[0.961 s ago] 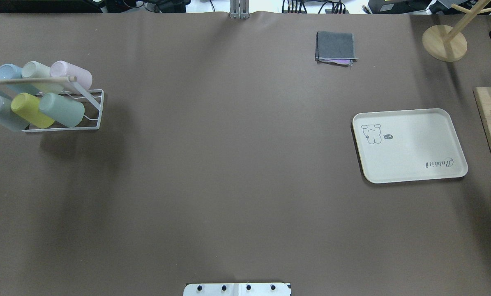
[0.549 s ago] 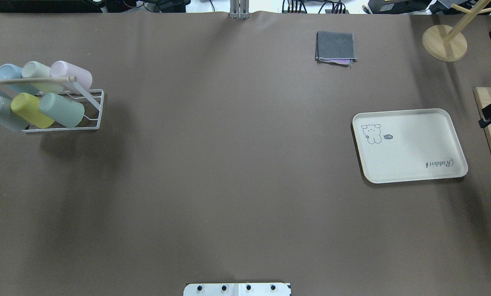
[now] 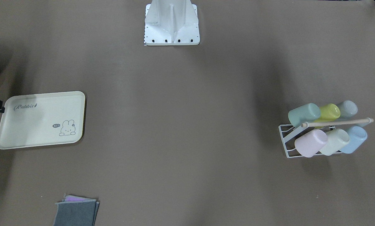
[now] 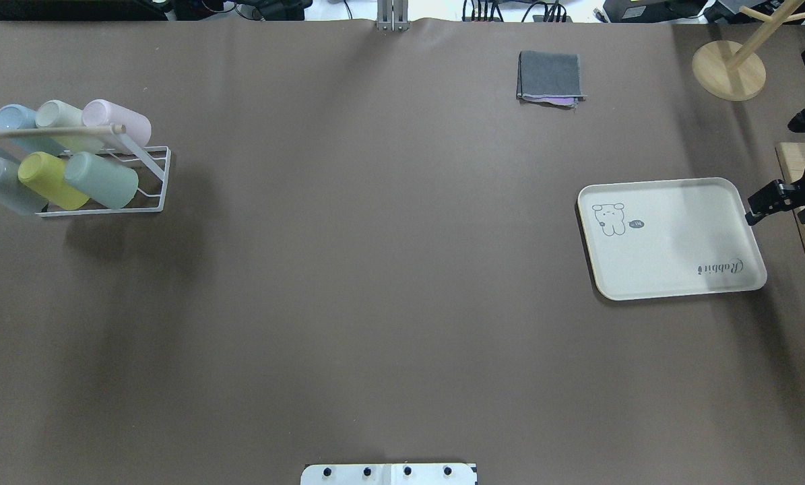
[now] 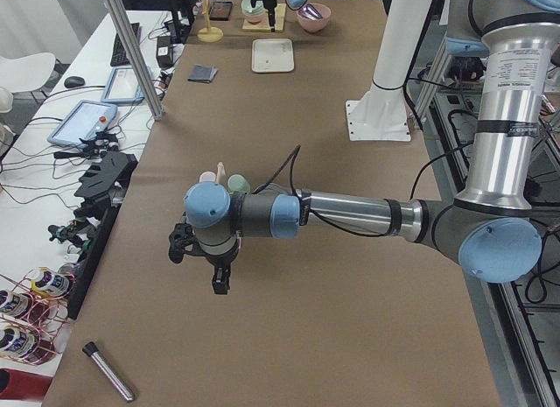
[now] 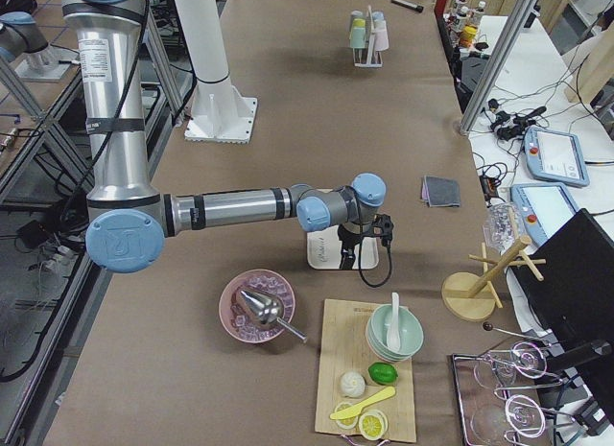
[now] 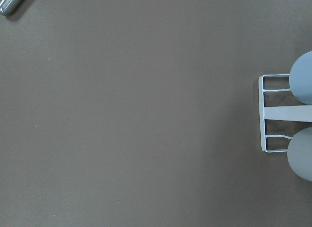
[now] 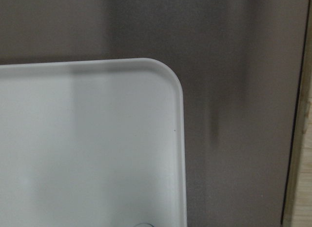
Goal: Pick up and place green cup on tray
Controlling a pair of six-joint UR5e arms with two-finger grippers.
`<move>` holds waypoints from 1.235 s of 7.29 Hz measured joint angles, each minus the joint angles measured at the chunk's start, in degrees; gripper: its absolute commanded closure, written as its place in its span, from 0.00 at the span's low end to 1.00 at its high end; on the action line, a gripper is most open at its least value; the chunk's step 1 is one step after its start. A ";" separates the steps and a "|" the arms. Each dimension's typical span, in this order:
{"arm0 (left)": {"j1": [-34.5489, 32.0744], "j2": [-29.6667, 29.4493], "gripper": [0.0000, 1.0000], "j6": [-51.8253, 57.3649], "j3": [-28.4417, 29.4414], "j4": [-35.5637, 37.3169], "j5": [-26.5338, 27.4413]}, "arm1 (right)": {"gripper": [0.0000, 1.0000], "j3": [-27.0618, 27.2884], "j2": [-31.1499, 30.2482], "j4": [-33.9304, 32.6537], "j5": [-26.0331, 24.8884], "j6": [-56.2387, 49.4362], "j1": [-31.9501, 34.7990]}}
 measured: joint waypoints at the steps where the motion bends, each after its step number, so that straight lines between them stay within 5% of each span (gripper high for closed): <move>1: 0.00 0.03 0.02 0.00 0.02 0.00 0.00 | 0.06 -1.02 -0.03 0.90 -0.48 0.23 -0.45; 7: 0.04 0.29 0.02 0.09 0.33 0.00 0.04 | 0.35 -5.69 1.08 1.59 -0.89 0.34 -2.06; 9: 0.32 -0.06 0.02 0.09 -1.26 -0.02 0.18 | 0.38 -6.46 1.83 1.59 -1.15 0.34 -3.06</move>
